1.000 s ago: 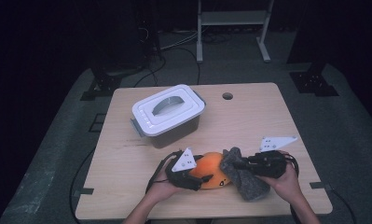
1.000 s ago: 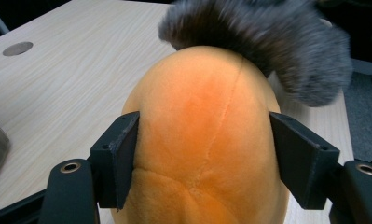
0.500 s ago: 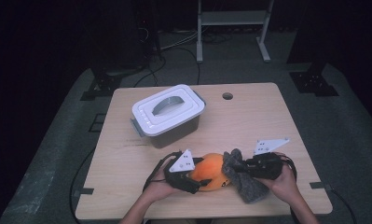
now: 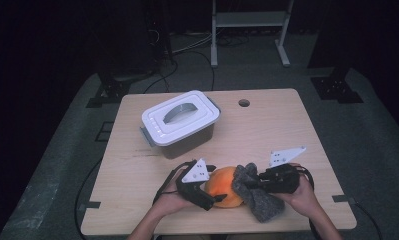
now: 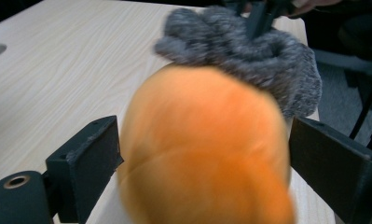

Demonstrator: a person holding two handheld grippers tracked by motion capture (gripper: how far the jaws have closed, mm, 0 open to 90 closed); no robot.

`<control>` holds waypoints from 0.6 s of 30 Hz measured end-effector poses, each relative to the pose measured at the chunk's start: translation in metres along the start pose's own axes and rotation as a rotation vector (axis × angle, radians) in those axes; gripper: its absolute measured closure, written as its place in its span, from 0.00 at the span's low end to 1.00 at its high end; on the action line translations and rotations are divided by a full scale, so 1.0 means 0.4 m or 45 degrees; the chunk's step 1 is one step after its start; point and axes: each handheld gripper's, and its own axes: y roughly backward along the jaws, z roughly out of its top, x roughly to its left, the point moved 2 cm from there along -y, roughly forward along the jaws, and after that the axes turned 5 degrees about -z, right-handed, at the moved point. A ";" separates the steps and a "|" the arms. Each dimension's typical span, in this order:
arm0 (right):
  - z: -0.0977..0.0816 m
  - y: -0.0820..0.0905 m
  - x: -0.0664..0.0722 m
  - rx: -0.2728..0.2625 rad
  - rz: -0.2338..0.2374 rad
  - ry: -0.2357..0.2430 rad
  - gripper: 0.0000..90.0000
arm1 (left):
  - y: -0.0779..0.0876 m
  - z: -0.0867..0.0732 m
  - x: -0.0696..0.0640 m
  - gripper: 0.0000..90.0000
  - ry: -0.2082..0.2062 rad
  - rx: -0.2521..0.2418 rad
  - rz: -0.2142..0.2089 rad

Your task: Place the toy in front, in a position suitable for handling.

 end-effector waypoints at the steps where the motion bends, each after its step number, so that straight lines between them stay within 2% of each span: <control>1: -0.004 0.005 -0.004 0.006 -0.012 -0.008 0.86 | -0.001 -0.003 0.001 0.14 0.008 0.006 -0.021; 2: -0.008 0.009 -0.008 0.009 -0.016 -0.022 0.86 | -0.004 -0.005 -0.002 0.20 0.001 0.015 -0.043; 4: -0.007 0.020 -0.012 0.016 -0.027 -0.024 0.87 | -0.008 -0.007 -0.012 0.30 -0.051 0.027 -0.030; 7: 0.015 0.039 0.004 -0.011 -0.049 0.008 0.87 | -0.012 0.000 -0.020 0.37 -0.074 0.028 -0.024; 9: 0.038 0.043 0.029 -0.060 -0.021 0.045 0.87 | -0.020 0.007 -0.027 0.37 -0.086 0.015 -0.026; 12: 0.077 0.028 0.080 -0.068 -0.009 0.136 0.87 | -0.033 0.019 -0.046 0.36 -0.133 0.002 -0.028; 14: 0.091 0.008 0.108 -0.016 -0.027 0.196 0.87 | -0.035 0.020 -0.053 0.35 -0.177 0.037 -0.015; 15: 0.091 0.000 0.113 0.008 -0.041 0.217 0.87 | -0.034 0.016 -0.052 0.36 -0.179 0.040 -0.017; 18: 0.075 0.002 0.088 0.004 -0.016 0.168 0.87 | -0.029 0.007 -0.043 0.37 -0.146 0.026 -0.025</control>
